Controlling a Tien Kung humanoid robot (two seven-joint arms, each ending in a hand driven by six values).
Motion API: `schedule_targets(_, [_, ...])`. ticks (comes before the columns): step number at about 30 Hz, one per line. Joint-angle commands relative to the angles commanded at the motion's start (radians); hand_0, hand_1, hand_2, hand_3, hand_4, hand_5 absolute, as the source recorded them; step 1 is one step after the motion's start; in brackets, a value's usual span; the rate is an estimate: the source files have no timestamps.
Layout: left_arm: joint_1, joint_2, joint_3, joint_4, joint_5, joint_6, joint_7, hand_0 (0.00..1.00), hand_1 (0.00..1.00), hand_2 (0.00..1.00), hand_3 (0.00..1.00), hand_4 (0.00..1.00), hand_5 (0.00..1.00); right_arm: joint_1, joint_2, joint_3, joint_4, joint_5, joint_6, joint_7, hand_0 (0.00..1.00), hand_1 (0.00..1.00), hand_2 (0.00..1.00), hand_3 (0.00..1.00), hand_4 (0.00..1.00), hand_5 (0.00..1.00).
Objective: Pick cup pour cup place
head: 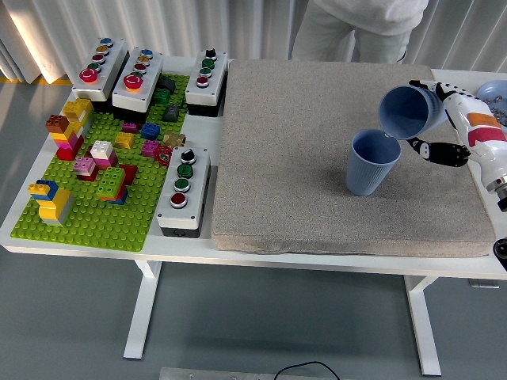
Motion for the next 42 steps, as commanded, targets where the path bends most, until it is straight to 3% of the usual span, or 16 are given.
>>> schedule_targets(19, [-0.003,0.0,0.001,0.0,-0.001,0.0,0.0,0.723,0.771,0.823,0.665,0.506,0.94,0.005,-0.012,-0.011,-0.007,-0.028,0.016,-0.039,0.734,0.642,0.518,0.568,0.607,0.002])
schedule_targets(28, [-0.004,0.0,0.004,0.0,-0.003,0.0,0.0,0.723,0.771,0.823,0.665,0.507,0.94,0.007,-0.024,-0.014,0.013,-0.074,0.033,-0.091,0.736,0.639,0.517,0.562,0.606,0.002])
schedule_targets(42, [-0.004,0.0,0.006,0.0,-0.005,-0.001,0.0,0.723,0.771,0.823,0.665,0.508,0.94,0.006,-0.023,-0.028,0.028,-0.101,0.011,-0.134,0.746,0.639,0.514,0.555,0.603,0.002])
